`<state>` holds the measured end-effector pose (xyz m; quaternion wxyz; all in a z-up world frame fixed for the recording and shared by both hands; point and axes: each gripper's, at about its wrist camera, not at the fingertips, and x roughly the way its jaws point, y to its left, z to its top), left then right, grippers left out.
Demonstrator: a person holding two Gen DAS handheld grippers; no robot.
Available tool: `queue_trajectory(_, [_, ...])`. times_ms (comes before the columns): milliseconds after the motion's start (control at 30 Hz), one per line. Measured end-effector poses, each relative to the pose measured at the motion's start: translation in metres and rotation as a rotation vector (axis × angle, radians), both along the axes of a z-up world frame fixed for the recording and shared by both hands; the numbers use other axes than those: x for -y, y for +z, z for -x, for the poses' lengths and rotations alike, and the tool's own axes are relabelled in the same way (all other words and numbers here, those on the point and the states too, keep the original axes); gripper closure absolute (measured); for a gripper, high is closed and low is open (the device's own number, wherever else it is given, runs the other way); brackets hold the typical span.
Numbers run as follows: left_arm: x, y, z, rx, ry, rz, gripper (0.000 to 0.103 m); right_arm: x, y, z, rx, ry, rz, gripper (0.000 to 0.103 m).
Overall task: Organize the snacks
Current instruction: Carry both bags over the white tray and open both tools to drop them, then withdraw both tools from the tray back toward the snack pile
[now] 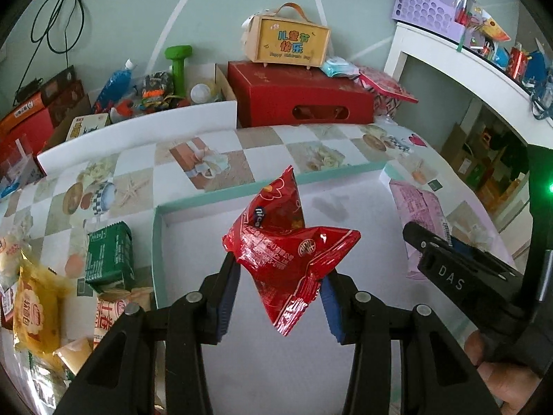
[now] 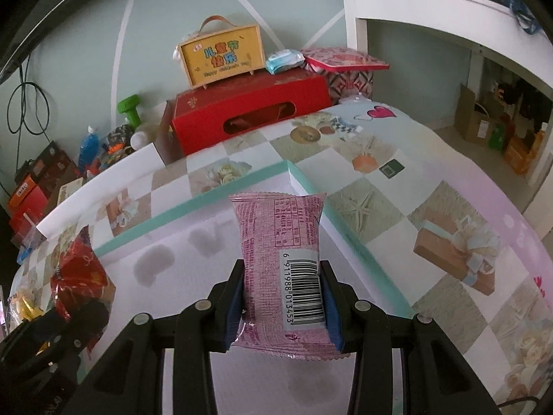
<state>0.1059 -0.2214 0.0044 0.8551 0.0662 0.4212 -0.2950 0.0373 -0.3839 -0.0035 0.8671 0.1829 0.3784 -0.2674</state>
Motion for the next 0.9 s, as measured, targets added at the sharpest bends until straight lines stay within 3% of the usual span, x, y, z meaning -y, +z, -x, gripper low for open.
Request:
queue_trajectory(100, [-0.005,0.002,0.0,-0.003,0.008,0.003,0.056,-0.001,0.0,0.0,-0.004,0.004,0.005,0.06])
queue_trajectory(267, [-0.014,0.008,0.001,-0.005,0.026,0.007,0.041,-0.003,0.001,0.0,-0.009,0.011,0.012,0.059])
queue_trajectory(300, [-0.016,0.009,0.001,-0.008,0.032,0.011,0.038,-0.004,0.002,0.0,-0.007,0.011,0.018,0.056])
queue_trajectory(333, [-0.018,0.01,0.0,-0.01,0.038,0.015,0.034,-0.004,0.004,0.0,-0.002,0.008,0.024,0.046])
queue_trajectory(367, [-0.021,0.011,0.0,-0.015,0.046,0.022,0.033,-0.004,0.005,0.001,0.001,0.001,0.032,0.029])
queue_trajectory(400, [-0.023,0.012,-0.001,-0.019,0.049,0.029,0.033,-0.005,0.006,0.002,0.004,-0.003,0.038,0.022])
queue_trajectory(633, [-0.028,0.01,-0.003,-0.042,0.059,0.043,0.032,-0.009,0.011,0.0,0.0,0.018,0.053,0.013])
queue_trajectory(733, [-0.029,0.008,-0.006,-0.046,0.074,0.044,0.012,-0.011,0.011,0.0,-0.001,0.023,0.061,0.0])
queue_trajectory(767, [-0.031,0.007,-0.007,-0.045,0.083,0.048,0.008,-0.011,0.011,0.0,0.002,0.024,0.063,0.0])
queue_trajectory(900, [-0.039,0.005,-0.011,-0.039,0.127,0.055,0.007,-0.01,0.011,0.001,0.005,0.016,0.072,0.0])
